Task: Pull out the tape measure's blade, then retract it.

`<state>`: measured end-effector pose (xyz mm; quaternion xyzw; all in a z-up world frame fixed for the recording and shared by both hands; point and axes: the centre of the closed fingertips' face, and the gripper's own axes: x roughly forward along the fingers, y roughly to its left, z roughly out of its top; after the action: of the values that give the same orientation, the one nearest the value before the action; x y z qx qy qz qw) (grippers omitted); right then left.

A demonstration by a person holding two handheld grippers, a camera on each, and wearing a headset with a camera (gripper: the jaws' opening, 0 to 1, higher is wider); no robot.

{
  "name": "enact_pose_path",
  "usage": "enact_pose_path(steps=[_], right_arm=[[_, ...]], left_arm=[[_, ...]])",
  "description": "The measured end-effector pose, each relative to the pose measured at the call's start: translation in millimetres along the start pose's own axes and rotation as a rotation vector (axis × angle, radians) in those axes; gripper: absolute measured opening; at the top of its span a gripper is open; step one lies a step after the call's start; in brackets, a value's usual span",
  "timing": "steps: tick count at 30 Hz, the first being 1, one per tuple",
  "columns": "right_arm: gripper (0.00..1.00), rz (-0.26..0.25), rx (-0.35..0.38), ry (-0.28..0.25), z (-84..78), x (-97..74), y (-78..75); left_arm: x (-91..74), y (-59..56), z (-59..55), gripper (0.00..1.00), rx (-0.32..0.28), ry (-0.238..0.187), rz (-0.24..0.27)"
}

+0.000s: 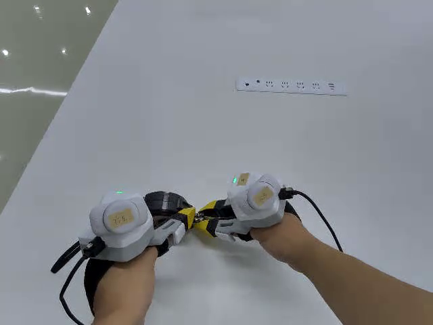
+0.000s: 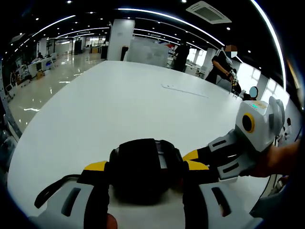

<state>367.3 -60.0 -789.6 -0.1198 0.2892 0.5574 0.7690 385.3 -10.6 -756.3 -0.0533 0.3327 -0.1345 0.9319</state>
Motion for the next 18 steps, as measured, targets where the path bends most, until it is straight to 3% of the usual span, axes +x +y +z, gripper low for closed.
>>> enact_pose_path(steps=[18], right_arm=[[0.22,-0.024,0.036,-0.025,2.2,-13.5,2.2]], left_arm=[[-10.5,2.7,10.2,0.63,0.017,-0.037,-0.022]])
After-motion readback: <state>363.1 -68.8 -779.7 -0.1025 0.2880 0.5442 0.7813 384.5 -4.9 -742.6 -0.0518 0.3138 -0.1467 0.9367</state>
